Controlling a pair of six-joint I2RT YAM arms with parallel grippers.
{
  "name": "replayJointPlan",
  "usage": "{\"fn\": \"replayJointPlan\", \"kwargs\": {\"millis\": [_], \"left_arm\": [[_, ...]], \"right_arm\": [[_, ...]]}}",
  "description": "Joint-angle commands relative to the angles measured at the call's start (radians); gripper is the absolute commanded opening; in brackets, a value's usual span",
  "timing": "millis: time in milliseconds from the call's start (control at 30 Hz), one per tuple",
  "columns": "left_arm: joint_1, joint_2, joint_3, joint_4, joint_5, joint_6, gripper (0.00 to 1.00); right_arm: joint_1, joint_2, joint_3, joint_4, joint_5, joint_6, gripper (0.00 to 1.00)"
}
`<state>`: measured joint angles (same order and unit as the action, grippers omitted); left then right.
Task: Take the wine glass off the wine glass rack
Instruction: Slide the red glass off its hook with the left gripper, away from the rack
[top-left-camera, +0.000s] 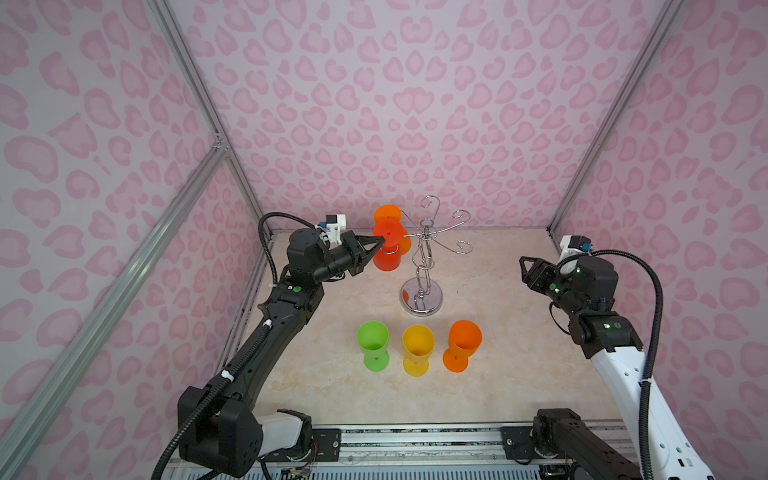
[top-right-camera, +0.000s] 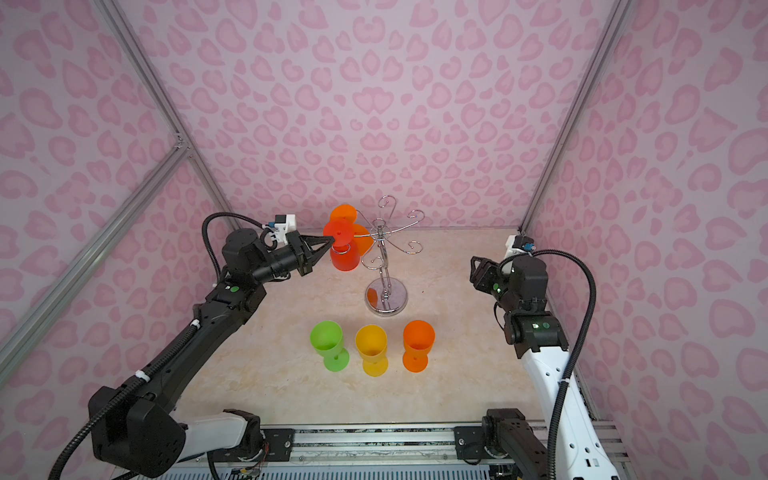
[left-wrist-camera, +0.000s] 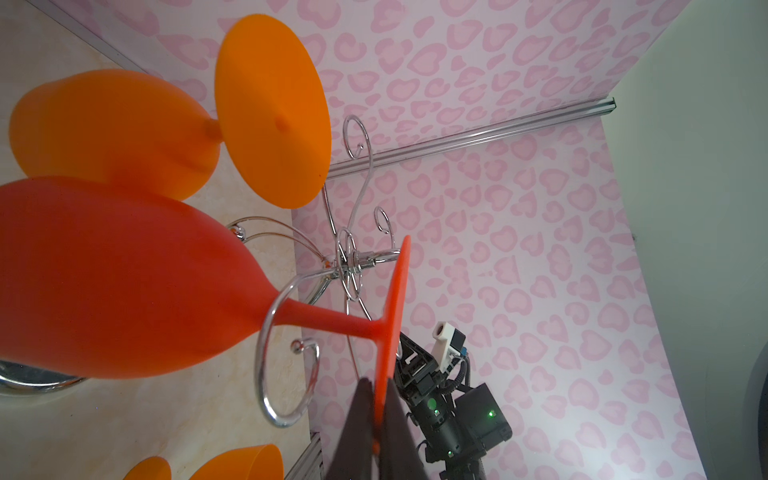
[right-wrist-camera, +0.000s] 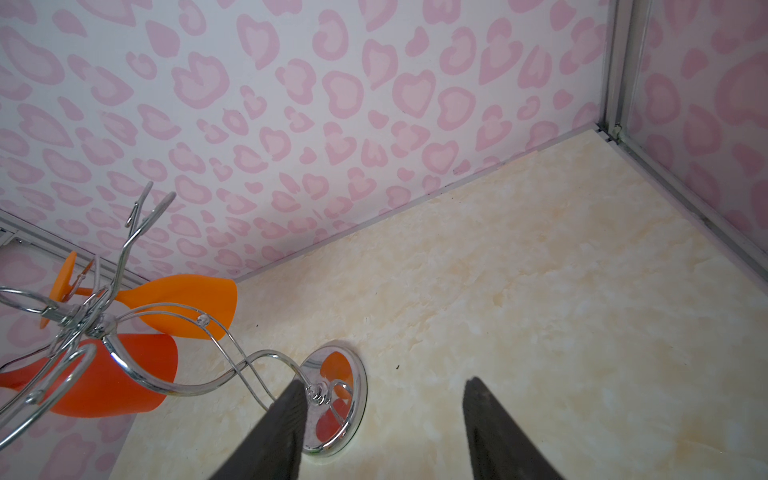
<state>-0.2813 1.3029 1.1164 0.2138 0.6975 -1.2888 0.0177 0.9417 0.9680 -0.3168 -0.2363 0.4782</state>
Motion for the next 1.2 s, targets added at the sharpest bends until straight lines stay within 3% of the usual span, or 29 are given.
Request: {"fn": "replayJointPlan", "kwargs": {"millis": [0, 633, 933, 1167], "left_arm": [[-0.013, 0.014, 0.021, 0.045, 0.009, 0.008, 0.03], [-0.085, -0.052, -0.023, 0.032, 0.013, -0.014, 0.03], [-0.091, -0.224, -0.117, -0.017, 0.027, -0.028, 0.03], [-0.081, -0.382, -0.160, -0.061, 0.110, -0.031, 0.03]], "right_arm": [[-0.001, 0.000, -0.009, 0.021, -0.005, 0.000, 0.61], [-0.005, 0.002, -0.015, 0.027, -0.018, 0.009, 0.60], [-0.004, 0.003, -0.007, 0.020, -0.017, 0.005, 0.60], [-0.005, 0.023, 0.006, 0.026, -0.032, 0.008, 0.60]]}}
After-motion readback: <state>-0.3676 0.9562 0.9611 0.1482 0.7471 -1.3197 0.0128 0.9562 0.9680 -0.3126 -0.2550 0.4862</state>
